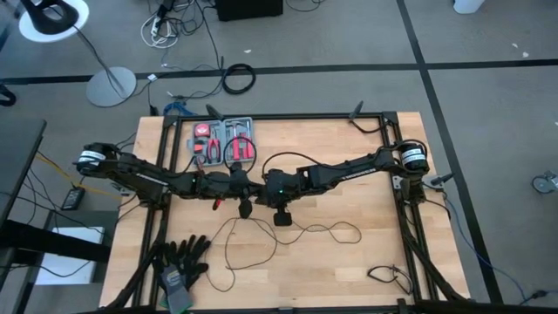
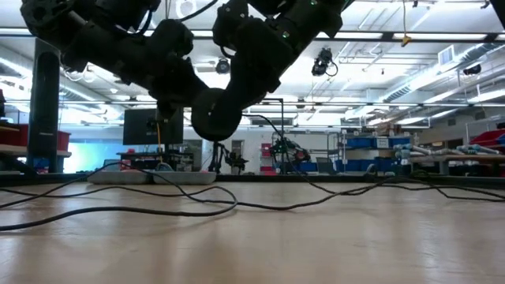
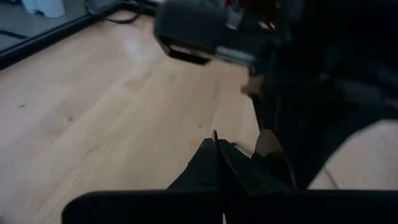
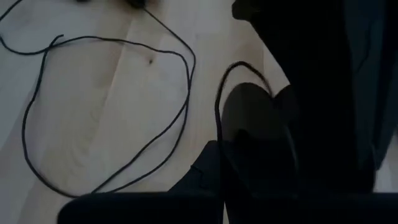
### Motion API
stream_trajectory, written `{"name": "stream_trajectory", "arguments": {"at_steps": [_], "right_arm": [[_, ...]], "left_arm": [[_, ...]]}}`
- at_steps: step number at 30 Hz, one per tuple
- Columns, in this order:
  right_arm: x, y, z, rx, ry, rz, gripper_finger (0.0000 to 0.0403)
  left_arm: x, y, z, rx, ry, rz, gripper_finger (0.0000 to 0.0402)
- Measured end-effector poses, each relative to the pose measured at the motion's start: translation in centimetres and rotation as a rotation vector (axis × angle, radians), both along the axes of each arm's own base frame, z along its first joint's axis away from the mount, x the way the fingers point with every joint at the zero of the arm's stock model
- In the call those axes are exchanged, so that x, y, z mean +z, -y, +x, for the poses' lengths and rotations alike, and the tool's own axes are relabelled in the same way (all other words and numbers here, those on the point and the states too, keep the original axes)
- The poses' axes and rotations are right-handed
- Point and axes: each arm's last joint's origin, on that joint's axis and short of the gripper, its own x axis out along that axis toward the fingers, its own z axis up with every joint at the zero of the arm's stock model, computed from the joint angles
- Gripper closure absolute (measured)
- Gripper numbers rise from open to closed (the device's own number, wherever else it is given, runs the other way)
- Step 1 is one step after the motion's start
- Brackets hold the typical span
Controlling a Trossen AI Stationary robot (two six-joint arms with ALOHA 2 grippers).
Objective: Coil cords
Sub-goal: Coil the black wire onto the spool
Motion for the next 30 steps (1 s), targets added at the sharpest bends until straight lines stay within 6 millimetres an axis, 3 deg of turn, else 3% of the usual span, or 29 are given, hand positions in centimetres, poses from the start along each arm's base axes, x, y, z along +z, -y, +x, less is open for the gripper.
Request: {"name": "stream_trajectory", "arguments": {"at_steps": [7,14,18,23,30], "right_arm": [[0.2,-0.1,-0.3,-0.040,-0.013,-0.060,0.0403],[2.7,0.3,-2.0,-0.056,-0.033,-0.079,0.0403],[3.1,0.9,-2.8,-0.101,-0.086,-0.102,0.0403],[1.6,1.6,-3.5,-0.163,-0.166,-0.080,0.0403],[-1.9,1.0,-4.5,-0.200,-0.106,-0.018,0.0403]], "left_arm": [[-0.2,-0.5,0.0,0.014,-0.011,-0.054,0.0402],[-0.9,-0.4,-0.3,-0.015,-0.092,-0.045,0.0402],[-0.8,-0.4,-0.3,-0.023,-0.080,-0.047,0.0402],[-0.4,-0.4,-0.1,-0.025,-0.036,-0.059,0.0402],[0.0,-0.5,-0.1,0.033,-0.001,-0.086,0.0402]]}}
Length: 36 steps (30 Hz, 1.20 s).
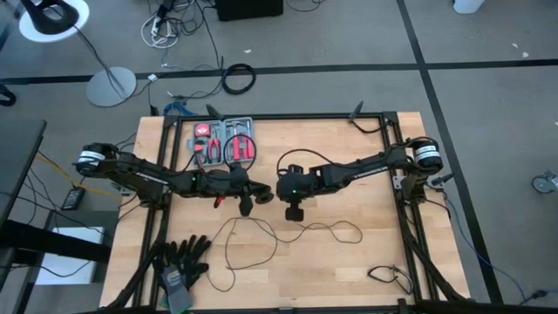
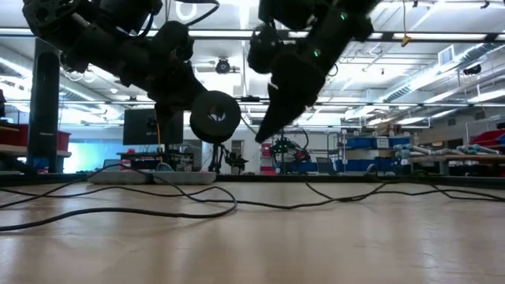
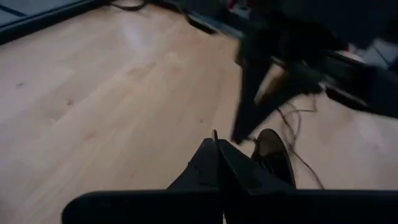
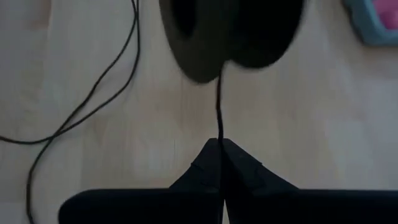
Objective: Coil cords
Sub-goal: Coil the black wire onto the spool
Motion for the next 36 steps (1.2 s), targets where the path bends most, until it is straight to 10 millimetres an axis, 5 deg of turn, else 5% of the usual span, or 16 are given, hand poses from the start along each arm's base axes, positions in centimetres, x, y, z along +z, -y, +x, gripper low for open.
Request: {"name": "stream_trajectory", "arguments": {"at_steps": [6,13,30,36], "right_arm": [[-3.9,0.1,-1.4,-0.057,0.104,0.054,0.0392],[-6.9,0.1,-4.0,-0.197,0.028,0.189,0.0349],[-5.8,-0.5,-6.7,-0.157,-0.155,0.197,0.0346],[-4.8,-0.2,-6.4,-0.211,-0.061,0.106,0.0362]], "left_arm": [[0.1,-0.3,0.0,0.120,0.019,-0.002,0.0402],[-0.1,-0.6,-0.2,0.230,0.007,0.029,0.0402],[0.2,-1.3,-0.7,0.526,0.107,0.030,0.0402],[0.3,-1.3,-0.6,0.528,0.124,0.018,0.0402]]}}
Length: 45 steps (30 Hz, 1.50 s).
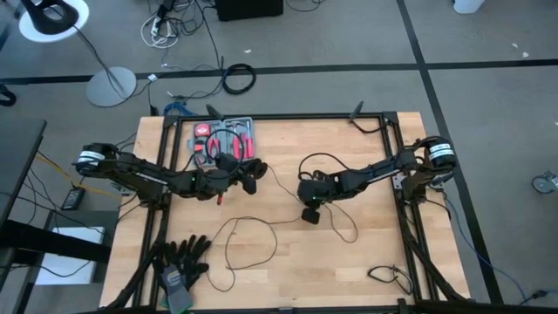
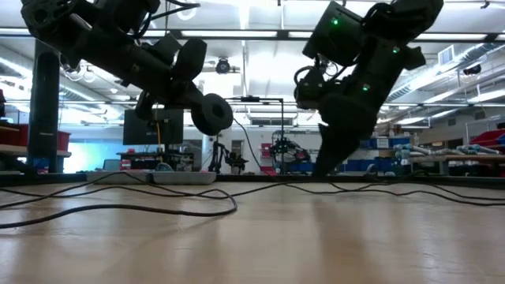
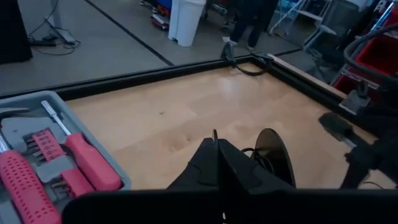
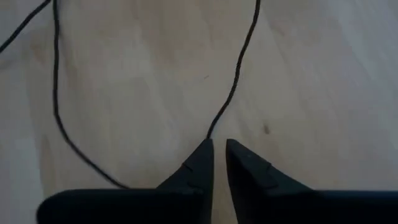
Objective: Coil cords
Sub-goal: Coil the black wire onto the spool
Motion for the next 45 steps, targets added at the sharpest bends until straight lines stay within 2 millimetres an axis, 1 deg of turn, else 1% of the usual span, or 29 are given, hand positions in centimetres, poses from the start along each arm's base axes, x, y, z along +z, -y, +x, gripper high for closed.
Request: {"name": "stream_trajectory", "arguments": {"at_steps": [3,6,10,14,20,23,25,27,29,34,37,40,44,45], "right_arm": [[-0.2,-0.1,0.7,0.020,0.050,-0.012,0.0377],[0.3,-0.1,1.2,0.048,0.123,-0.031,0.0387],[0.8,0.7,1.8,0.001,0.199,-0.068,0.0389],[1.0,1.3,2.0,-0.039,0.220,-0.056,0.0367],[0.9,1.9,2.5,-0.071,0.265,-0.064,0.0313],[0.1,2.0,3.1,-0.073,0.294,-0.062,0.0289],[-0.9,2.0,3.2,-0.065,0.263,-0.071,0.0279],[-1.6,2.0,3.2,-0.075,0.239,-0.082,0.0275],[-1.9,2.1,3.3,-0.104,0.243,-0.097,0.0274],[-1.9,2.3,3.3,-0.148,0.239,-0.140,0.0286],[-2.1,2.3,3.2,-0.148,0.224,-0.140,0.0302],[-2.6,2.2,3.0,-0.131,0.185,-0.127,0.0332],[-2.6,1.7,3.0,-0.114,0.185,-0.109,0.0390],[-2.6,1.6,3.0,-0.113,0.186,-0.113,0.0394]], "left_arm": [[0.0,0.0,0.0,-0.013,0.004,-0.005,0.0402],[0.1,0.1,0.1,-0.031,0.017,-0.011,0.0402],[0.2,0.1,0.2,-0.055,0.019,-0.013,0.0402],[0.2,0.2,0.2,-0.065,0.016,-0.013,0.0402],[0.3,0.2,0.2,-0.073,0.019,0.005,0.0402],[0.4,0.2,0.3,-0.075,0.020,0.010,0.0402],[0.4,0.2,0.2,-0.078,0.013,0.018,0.0402],[0.4,0.2,0.3,-0.079,0.012,0.018,0.0402],[0.4,0.2,0.3,-0.087,0.012,0.017,0.0402],[0.4,0.2,0.3,-0.089,0.009,0.020,0.0402],[0.4,0.2,0.3,-0.092,0.010,0.019,0.0402],[0.4,0.2,0.3,-0.094,0.014,0.019,0.0402],[0.6,0.2,0.4,-0.107,0.032,0.015,0.0402],[0.6,0.3,0.4,-0.116,0.040,0.012,0.0402]]}}
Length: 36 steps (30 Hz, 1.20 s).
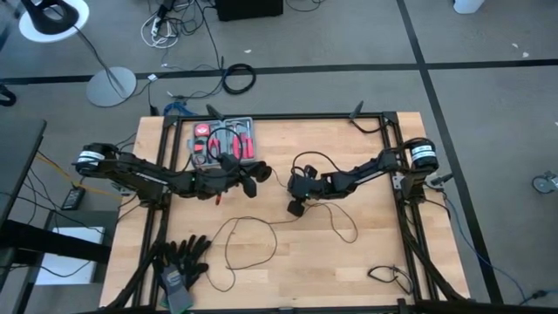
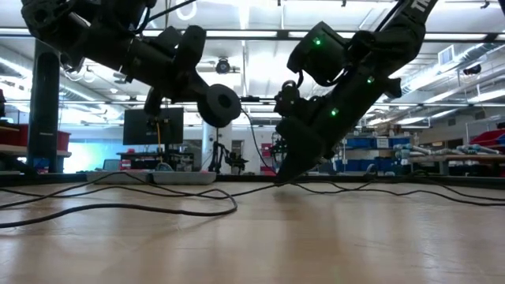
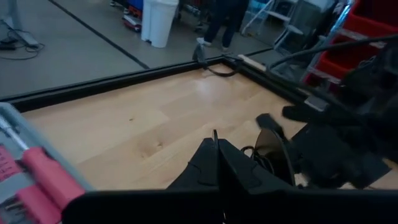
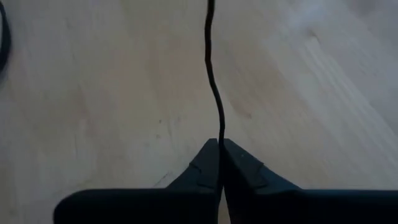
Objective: Coil cords
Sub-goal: Coil the black wire onto the spool
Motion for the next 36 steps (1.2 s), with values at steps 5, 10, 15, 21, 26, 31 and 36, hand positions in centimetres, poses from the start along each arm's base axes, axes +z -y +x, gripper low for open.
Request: {"name": "stream_trajectory", "arguments": {"at_steps": [5,10,15,21,26,31,36], "right_arm": [[0.0,-0.2,0.0,-0.021,0.018,0.024,0.0398],[0.3,-0.5,0.4,0.017,0.065,0.098,0.0400],[0.9,-0.6,1.3,0.034,0.094,0.114,0.0401],[0.1,-2.1,3.8,0.131,-0.010,0.081,0.0402],[0.3,-3.8,5.3,0.249,0.008,-0.023,0.0402],[1.7,-4.4,6.5,0.386,0.085,-0.118,0.0402],[3.2,-3.4,7.7,0.459,0.136,-0.131,0.0403]], "left_arm": [[0.3,0.1,0.2,-0.053,0.037,-0.016,0.0402],[0.8,0.1,0.3,-0.054,0.092,-0.018,0.0402],[1.1,0.1,0.3,-0.041,0.128,-0.020,0.0402],[0.9,0.0,0.2,0.011,0.116,-0.023,0.0402],[0.1,-0.2,0.0,0.062,0.052,-0.043,0.0402],[-0.6,-0.2,-0.3,0.085,-0.004,-0.066,0.0401],[-1.0,-0.2,-0.4,0.082,-0.037,-0.086,0.0402]]}}
